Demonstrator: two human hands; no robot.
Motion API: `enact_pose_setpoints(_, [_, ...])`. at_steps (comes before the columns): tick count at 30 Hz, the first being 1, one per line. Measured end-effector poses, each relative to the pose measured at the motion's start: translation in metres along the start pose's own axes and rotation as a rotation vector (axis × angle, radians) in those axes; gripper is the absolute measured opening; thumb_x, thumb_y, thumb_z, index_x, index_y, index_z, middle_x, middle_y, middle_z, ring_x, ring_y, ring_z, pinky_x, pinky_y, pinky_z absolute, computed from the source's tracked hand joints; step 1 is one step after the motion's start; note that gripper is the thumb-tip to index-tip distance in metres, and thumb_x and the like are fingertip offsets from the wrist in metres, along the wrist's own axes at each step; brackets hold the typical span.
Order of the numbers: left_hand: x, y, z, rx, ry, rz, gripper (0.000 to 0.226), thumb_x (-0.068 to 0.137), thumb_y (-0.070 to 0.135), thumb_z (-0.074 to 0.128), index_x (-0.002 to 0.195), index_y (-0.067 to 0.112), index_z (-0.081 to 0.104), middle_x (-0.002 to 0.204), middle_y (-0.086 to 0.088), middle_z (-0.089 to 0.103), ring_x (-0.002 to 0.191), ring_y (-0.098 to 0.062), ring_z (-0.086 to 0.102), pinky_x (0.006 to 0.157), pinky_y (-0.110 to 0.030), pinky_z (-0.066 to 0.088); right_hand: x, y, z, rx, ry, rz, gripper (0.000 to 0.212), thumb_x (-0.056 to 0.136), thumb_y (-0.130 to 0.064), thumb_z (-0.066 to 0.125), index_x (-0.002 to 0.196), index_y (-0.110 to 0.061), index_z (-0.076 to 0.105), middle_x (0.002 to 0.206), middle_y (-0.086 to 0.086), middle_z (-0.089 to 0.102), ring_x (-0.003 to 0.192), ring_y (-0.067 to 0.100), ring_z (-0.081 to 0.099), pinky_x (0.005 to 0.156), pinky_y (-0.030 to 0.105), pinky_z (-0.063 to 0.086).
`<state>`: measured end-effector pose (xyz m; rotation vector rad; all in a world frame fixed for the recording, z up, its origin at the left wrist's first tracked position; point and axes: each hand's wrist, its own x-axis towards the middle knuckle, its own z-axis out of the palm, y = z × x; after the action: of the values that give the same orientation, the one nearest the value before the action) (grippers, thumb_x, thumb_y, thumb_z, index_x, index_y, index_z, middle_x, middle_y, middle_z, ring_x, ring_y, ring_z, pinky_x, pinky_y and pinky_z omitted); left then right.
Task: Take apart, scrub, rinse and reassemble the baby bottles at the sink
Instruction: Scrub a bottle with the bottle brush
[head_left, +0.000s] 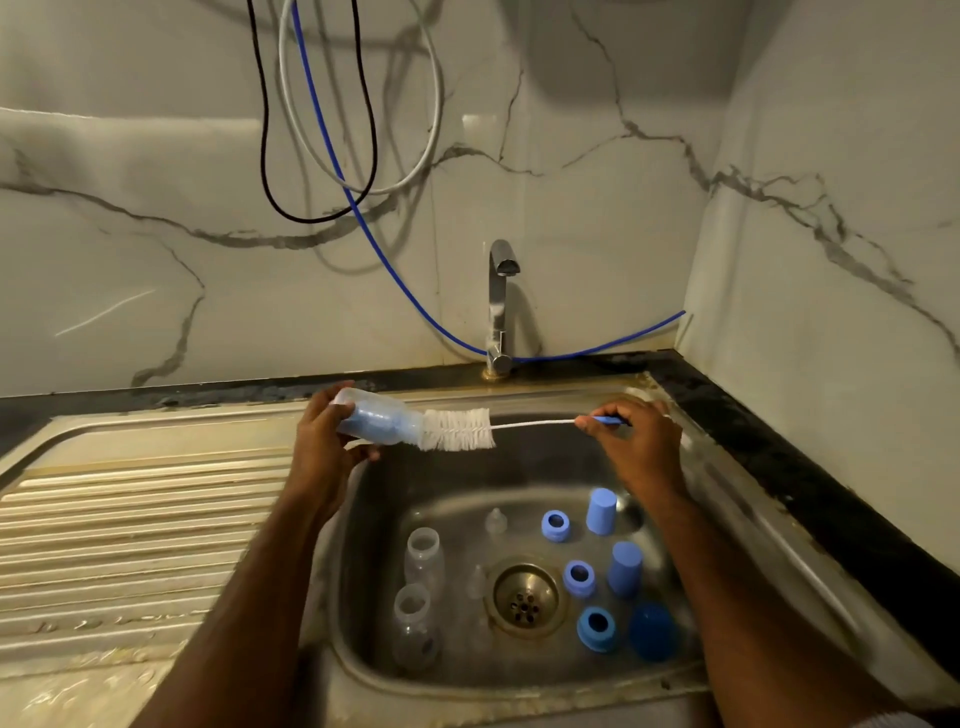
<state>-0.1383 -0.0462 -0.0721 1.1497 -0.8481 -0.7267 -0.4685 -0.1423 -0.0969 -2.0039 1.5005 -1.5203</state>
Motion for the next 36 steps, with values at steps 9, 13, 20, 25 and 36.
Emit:
enact_pose_setpoints(9, [0.000,0.003,-0.016,0.153,0.192,0.058,0.043,0.093,0.055,0.063,0.105,0.014,0.067,0.093,-0.022,0.066,0.062,-0.023,0.058,0.046,-0.026,0.044,0.002,-0.001,-0.002,0.038,-0.055,-0.040,0.020,0.072,-0.030,0.089,0.076,-0.029,0.069,0.079,-0.015,0.066,0.089,0.002,0.060,0.084,0.013,0.044])
enact_pose_setpoints(13, [-0.005,0.009,-0.007,0.257,0.224,0.098,0.049,0.086,0.057,0.069,0.110,0.015,0.069,0.089,-0.017,0.067,0.061,-0.023,0.056,0.048,-0.029,0.046,0.005,0.001,-0.008,0.043,0.016,-0.040,0.020,0.070,-0.026,0.090,0.077,-0.023,0.072,0.079,-0.010,0.067,0.088,0.010,0.059,0.082,0.029,0.050])
enact_pose_setpoints(20, [-0.007,0.003,-0.002,0.364,0.200,0.021,0.073,0.077,0.079,0.058,0.114,0.016,0.063,0.104,-0.011,0.067,0.083,-0.026,0.064,0.060,-0.033,0.052,0.004,-0.001,0.003,0.091,-0.018,-0.029,0.019,0.070,-0.024,0.090,0.079,-0.022,0.073,0.080,-0.009,0.069,0.089,0.019,0.063,0.081,0.038,0.054])
enact_pose_setpoints(25, [-0.009,0.008,0.002,0.184,-0.028,0.007,0.040,0.107,0.039,0.042,0.145,0.028,0.047,0.124,-0.005,0.059,0.095,-0.026,0.061,0.062,-0.028,0.048,0.007,0.021,-0.007,0.137,-0.059,0.121,0.017,0.072,-0.029,0.089,0.079,-0.026,0.073,0.082,-0.008,0.072,0.089,0.018,0.067,0.083,0.041,0.058])
enact_pose_setpoints(36, [0.000,0.011,-0.016,0.344,0.268,0.001,0.068,0.082,0.075,0.057,0.083,0.008,0.069,0.072,-0.009,0.064,0.061,-0.022,0.057,0.057,-0.030,0.045,0.004,0.004,-0.011,0.237,-0.152,0.067,0.017,0.072,-0.008,0.088,0.078,-0.015,0.073,0.078,-0.002,0.073,0.078,0.014,0.070,0.076,0.027,0.056])
